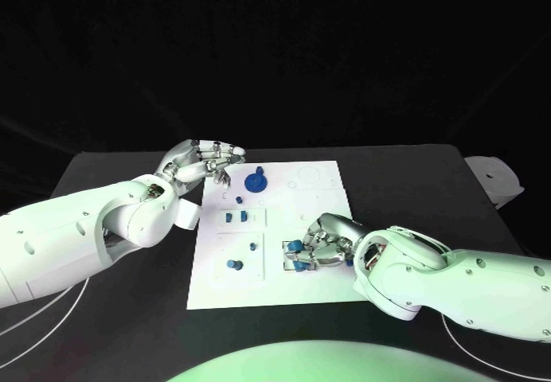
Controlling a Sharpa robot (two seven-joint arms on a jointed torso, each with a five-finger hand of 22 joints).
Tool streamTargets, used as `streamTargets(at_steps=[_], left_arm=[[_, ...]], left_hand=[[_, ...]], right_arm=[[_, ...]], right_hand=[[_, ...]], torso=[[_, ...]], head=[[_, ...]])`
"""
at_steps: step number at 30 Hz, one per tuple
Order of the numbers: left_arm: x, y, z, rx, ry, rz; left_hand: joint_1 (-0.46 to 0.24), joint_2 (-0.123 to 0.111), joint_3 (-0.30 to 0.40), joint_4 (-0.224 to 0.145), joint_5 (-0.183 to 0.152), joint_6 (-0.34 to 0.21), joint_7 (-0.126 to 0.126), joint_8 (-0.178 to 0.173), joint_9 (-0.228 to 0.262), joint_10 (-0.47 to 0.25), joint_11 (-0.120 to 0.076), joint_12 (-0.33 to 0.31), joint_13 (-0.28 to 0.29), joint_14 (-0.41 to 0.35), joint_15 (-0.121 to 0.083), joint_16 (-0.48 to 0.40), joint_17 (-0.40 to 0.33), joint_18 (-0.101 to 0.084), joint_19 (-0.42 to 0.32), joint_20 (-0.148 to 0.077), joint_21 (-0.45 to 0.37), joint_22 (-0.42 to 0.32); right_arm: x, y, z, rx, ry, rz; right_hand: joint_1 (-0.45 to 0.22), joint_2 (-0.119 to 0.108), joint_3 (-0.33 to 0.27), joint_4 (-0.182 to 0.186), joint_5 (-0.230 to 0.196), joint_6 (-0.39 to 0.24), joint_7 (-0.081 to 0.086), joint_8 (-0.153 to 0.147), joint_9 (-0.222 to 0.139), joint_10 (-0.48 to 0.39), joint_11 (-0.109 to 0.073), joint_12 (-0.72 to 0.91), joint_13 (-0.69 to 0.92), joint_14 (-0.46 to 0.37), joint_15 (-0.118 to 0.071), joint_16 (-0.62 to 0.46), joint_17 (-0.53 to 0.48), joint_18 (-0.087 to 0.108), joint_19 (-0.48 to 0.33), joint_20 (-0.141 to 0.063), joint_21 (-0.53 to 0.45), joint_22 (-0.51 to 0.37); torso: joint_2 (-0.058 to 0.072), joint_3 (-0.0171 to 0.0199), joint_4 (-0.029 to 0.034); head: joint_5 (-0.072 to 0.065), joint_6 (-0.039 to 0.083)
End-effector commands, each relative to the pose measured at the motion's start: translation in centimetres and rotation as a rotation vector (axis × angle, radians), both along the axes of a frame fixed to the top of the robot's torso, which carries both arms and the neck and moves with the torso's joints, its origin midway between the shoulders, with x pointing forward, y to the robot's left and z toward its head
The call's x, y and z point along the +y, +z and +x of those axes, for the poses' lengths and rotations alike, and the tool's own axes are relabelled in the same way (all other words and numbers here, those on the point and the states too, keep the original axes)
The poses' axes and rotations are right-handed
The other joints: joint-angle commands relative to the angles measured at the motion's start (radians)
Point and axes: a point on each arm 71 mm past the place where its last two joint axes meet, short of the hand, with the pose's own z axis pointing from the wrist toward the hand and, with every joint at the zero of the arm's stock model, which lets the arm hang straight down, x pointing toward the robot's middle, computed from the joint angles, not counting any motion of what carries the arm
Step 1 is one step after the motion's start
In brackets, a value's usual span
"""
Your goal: Assemble the parts on the task board
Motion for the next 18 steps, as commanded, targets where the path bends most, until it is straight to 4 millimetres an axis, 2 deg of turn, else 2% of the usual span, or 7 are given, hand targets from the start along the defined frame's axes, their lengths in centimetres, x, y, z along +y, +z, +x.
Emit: streamTargets(at_steps=[1, 7, 14, 18], left_arm=[[-0.25, 0.09, -0.09, 0.001, -0.015, -0.012], [-0.24, 0.1, -0.1, 0.002, -0.013, -0.011], [-0.19, 0.1, -0.1, 0.002, -0.009, -0.01], [-0.18, 0.1, -0.1, 0.001, -0.008, -0.009]], left_hand=[[-0.012, 0.001, 0.0, 0.007, 0.004, -0.005, 0.001, 0.003, 0.001, -0.009, 0.0, 0.006, -0.001, -0.006, 0.003, 0.006, 0.001, 0.016, -0.001, 0.006, -0.005, -0.002], [-0.012, 0.001, 0.0, 0.007, 0.004, -0.005, 0.001, 0.003, 0.001, -0.009, 0.0, 0.006, -0.001, -0.006, 0.003, 0.006, 0.001, 0.016, -0.001, 0.006, -0.005, -0.002], [-0.012, -0.001, 0.0, 0.007, 0.005, -0.01, 0.002, 0.001, 0.0, -0.012, 0.001, 0.006, -0.002, -0.005, 0.004, 0.007, 0.002, 0.016, 0.0, 0.007, -0.005, -0.002], [-0.012, -0.001, 0.0, 0.007, 0.005, -0.011, 0.003, 0.001, 0.0, -0.013, 0.001, 0.006, -0.002, -0.005, 0.004, 0.007, 0.001, 0.016, 0.0, 0.007, -0.005, -0.002]], right_arm=[[0.12, 0.0, 0.05, -0.02, 0.03, -0.04], [0.28, -0.04, 0.16, -0.029, 0.041, -0.054], [0.24, -0.03, 0.35, -0.041, 0.03, -0.052], [0.2, -0.04, 0.47, -0.049, 0.024, -0.052]], right_hand=[[-0.015, -0.002, -0.013, 0.0, -0.009, 0.01, -0.017, 0.007, 0.003, 0.022, -0.004, 0.007, 0.143, 0.089, -0.007, 0.004, 0.179, -0.014, 0.106, -0.009, 0.004, 0.263], [-0.034, -0.002, -0.057, 0.0, -0.045, 0.003, -0.017, 0.018, 0.01, 0.018, -0.003, -0.001, 0.14, 0.088, -0.006, 0.001, 0.172, -0.014, 0.106, -0.009, 0.002, 0.262], [-0.036, 0.003, -0.081, 0.0, -0.051, -0.01, -0.013, 0.019, 0.013, 0.003, 0.0, -0.028, 0.123, 0.085, -0.004, -0.005, 0.159, -0.009, 0.098, -0.007, -0.022, 0.256], [-0.048, 0.012, -0.129, 0.001, -0.076, -0.023, -0.009, 0.024, 0.017, -0.009, 0.004, -0.05, 0.11, 0.083, -0.001, -0.009, 0.153, -0.005, 0.093, -0.004, -0.037, 0.251]], torso=[[0.0, 0.0006, -0.0011], [-0.001, 0.0006, -0.0018], [-0.001, 0.0003, -0.0016], [0.0, 0.0008, -0.0005]], head=[[0.002, -0.001], [0.004, -0.001], [0.006, -0.001], [0.007, -0.001]])
